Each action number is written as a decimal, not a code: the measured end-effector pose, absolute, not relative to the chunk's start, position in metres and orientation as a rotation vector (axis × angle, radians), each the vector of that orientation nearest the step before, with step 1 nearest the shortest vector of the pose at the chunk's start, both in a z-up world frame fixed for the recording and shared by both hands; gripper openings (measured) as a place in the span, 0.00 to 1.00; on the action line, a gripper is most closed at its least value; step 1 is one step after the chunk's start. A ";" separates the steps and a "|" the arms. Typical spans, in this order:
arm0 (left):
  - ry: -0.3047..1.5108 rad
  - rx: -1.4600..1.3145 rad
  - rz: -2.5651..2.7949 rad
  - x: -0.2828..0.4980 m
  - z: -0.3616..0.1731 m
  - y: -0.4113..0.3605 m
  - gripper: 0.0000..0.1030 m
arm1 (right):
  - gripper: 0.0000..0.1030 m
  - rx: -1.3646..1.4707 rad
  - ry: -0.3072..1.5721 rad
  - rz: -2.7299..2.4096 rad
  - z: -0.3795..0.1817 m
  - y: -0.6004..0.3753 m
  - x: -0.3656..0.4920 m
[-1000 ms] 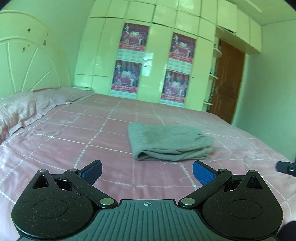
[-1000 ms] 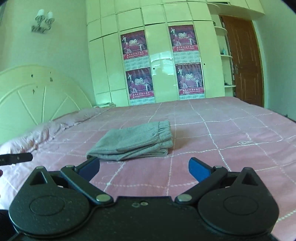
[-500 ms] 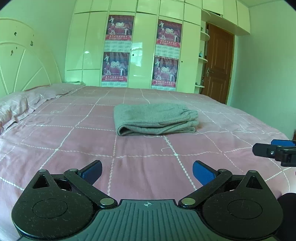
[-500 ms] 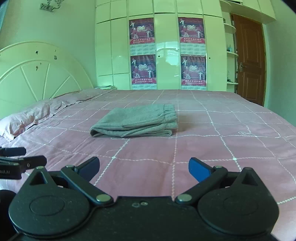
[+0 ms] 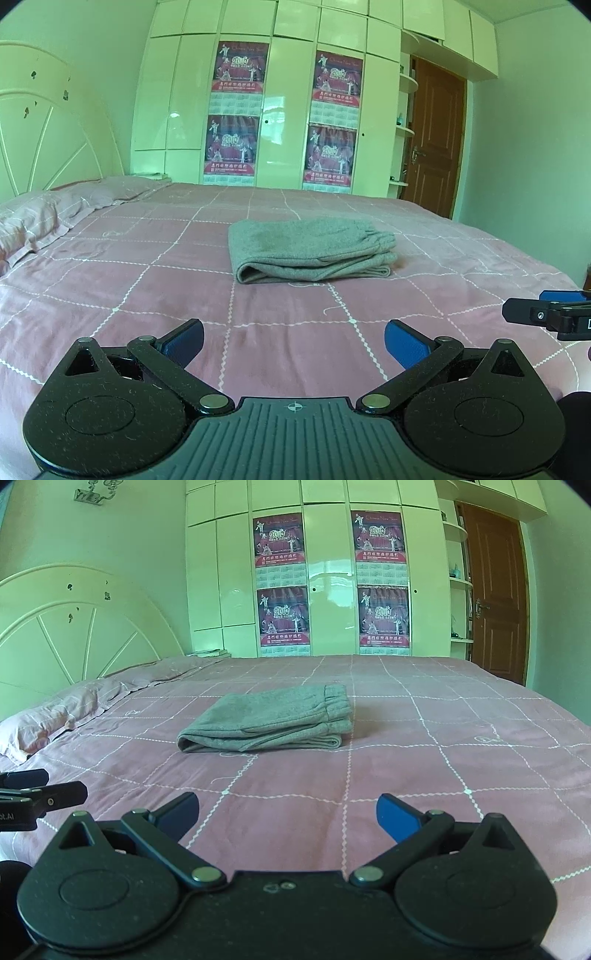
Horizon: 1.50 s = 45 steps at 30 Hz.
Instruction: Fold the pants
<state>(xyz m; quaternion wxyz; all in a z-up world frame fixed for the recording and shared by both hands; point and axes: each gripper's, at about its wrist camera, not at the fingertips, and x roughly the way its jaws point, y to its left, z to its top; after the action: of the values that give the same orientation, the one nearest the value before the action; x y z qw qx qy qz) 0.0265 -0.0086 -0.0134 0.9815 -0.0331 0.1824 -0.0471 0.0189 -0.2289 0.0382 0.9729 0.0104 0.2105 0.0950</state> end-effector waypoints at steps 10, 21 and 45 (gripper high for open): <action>0.360 -0.053 -0.101 0.023 -0.013 -0.012 1.00 | 0.94 0.021 0.427 0.195 0.038 -0.231 0.019; 0.350 -0.047 -0.103 0.020 -0.012 -0.013 1.00 | 0.94 0.019 0.433 0.200 0.038 -0.231 0.020; 0.348 -0.044 -0.105 0.017 -0.010 -0.014 1.00 | 0.94 0.019 0.439 0.203 0.036 -0.230 0.022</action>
<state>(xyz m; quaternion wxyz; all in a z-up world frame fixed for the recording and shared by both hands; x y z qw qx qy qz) 0.0174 -0.0135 -0.0104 0.9833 -0.0219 0.1731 -0.0522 0.0220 -0.2301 0.0356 0.9708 0.0094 0.2175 0.1006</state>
